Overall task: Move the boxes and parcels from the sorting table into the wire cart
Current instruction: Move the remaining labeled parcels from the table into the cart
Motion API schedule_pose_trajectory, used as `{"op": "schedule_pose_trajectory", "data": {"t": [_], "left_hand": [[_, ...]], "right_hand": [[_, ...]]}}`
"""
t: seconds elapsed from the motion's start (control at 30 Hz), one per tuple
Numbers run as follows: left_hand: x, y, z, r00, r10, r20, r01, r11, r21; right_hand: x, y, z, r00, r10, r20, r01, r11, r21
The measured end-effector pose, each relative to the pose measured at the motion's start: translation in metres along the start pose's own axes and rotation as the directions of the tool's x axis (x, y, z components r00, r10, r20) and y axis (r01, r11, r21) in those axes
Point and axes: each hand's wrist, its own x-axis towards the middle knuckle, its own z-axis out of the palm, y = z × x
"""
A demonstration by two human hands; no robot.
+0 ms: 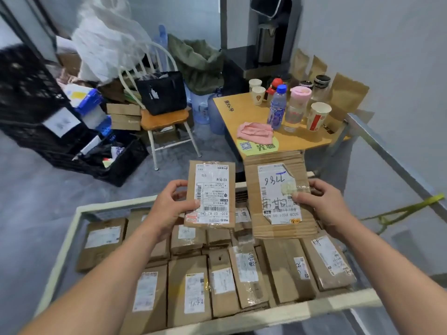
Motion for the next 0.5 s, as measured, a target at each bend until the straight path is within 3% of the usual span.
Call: {"op": "schedule_pose_trajectory", "data": {"t": [0.27,0.5], "left_hand": [[-0.069,-0.021,-0.092,0.964,-0.002,-0.267,-0.011,0.999,-0.049],[-0.083,-0.051,-0.147,0.943,-0.058,-0.329,0.029,0.995,-0.092]], "right_hand": [[0.006,0.009,0.099,0.963,0.021,0.269,-0.007,0.999,-0.054],[-0.001,0.022,0.164,0.948,0.077,0.309,-0.052,0.995,-0.088]]}}
